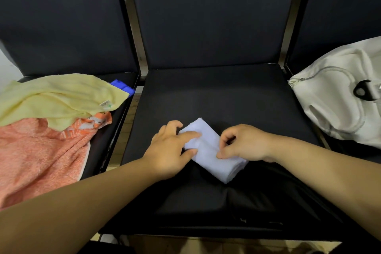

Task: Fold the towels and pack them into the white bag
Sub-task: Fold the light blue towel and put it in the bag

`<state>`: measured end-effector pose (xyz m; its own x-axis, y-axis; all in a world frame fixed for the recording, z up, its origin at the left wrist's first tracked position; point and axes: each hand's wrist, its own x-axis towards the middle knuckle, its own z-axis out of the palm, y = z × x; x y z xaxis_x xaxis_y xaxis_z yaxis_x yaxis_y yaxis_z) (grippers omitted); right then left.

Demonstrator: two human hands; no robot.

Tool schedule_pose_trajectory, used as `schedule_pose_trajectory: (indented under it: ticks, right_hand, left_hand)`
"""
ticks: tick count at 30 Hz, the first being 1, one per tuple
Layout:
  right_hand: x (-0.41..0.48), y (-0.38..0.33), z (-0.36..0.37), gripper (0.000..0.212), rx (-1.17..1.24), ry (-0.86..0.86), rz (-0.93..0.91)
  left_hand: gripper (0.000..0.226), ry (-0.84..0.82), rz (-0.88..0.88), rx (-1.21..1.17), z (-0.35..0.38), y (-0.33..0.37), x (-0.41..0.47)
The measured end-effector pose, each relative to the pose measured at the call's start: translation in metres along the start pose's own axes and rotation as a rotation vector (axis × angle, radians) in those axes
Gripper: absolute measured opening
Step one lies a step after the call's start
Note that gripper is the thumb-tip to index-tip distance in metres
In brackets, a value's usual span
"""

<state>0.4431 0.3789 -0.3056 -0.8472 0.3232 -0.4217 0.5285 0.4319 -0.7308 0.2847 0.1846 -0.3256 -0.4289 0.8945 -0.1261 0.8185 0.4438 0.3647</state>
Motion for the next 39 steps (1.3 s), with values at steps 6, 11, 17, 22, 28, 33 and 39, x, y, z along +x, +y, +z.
schedule_pose_trajectory:
  ticks: [6,11,17,22,28,33,39]
  right_hand:
    - [0.013,-0.004,0.009,0.035,0.128,-0.124,0.056]
    - [0.002,0.001,0.010,0.047,0.219,-0.148,0.032]
    - [-0.034,-0.003,-0.022,0.047,0.341,-0.008,-0.105]
    - [-0.087,-0.008,-0.085,0.051,0.248,0.179,-0.186]
    - [-0.175,0.035,-0.178,0.060,0.128,0.473,-0.176]
    - [-0.222,0.098,-0.233,0.063,0.136,0.677,-0.156]
    - [-0.239,0.177,-0.284,0.061,0.132,0.798,-0.090]
  left_hand:
    - [0.052,-0.035,0.005,0.046,0.000,-0.002,0.007]
    - [0.052,-0.075,-0.028,-0.149,0.002,-0.007,0.009]
    - [0.038,-0.080,-0.067,-0.771,-0.012,0.034,0.017]
    - [0.045,-0.031,0.073,-0.930,-0.042,0.116,0.051]
    - [0.054,0.058,0.345,-0.696,-0.068,0.242,0.118]
    - [0.057,0.055,0.511,-0.524,-0.063,0.351,0.163]
    - [0.053,0.064,0.649,-0.326,-0.043,0.431,0.218]
